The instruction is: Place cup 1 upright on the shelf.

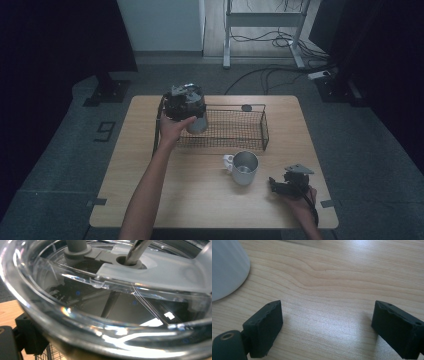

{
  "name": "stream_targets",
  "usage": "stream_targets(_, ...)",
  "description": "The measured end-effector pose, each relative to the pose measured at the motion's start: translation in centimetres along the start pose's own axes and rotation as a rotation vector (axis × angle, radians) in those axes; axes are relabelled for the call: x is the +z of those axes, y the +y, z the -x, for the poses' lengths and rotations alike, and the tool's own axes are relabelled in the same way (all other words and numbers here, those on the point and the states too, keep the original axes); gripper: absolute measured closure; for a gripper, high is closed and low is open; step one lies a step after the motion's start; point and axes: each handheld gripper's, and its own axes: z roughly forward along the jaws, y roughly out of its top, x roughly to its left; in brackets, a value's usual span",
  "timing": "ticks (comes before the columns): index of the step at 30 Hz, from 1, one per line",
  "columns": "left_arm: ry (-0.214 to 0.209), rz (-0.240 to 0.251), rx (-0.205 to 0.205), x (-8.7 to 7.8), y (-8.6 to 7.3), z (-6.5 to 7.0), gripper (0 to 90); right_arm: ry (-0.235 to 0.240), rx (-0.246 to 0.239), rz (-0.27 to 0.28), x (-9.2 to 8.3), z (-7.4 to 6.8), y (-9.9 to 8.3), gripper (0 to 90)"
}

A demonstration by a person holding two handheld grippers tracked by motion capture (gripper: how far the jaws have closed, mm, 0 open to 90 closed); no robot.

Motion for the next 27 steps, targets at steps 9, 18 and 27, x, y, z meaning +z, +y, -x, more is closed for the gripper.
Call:
stream_targets(9,0.011,-0.019,0.009,1.4,0.0,0.2,3.8,0.000,0.000,0.000,0.0,0.0,0.0,9.6)
stream_targets(18,0.027,-0.038,0.008,2.7,-0.3,0.2,3.8,0.001,0.001,0.000,0.0,0.0,0.0,9.6)
stream_targets(27,0.049,-0.057,-0.002,3.8,-0.8,-0.3,3.8,0.000,0.001,0.000,0.0,0.0,0.0,9.6)
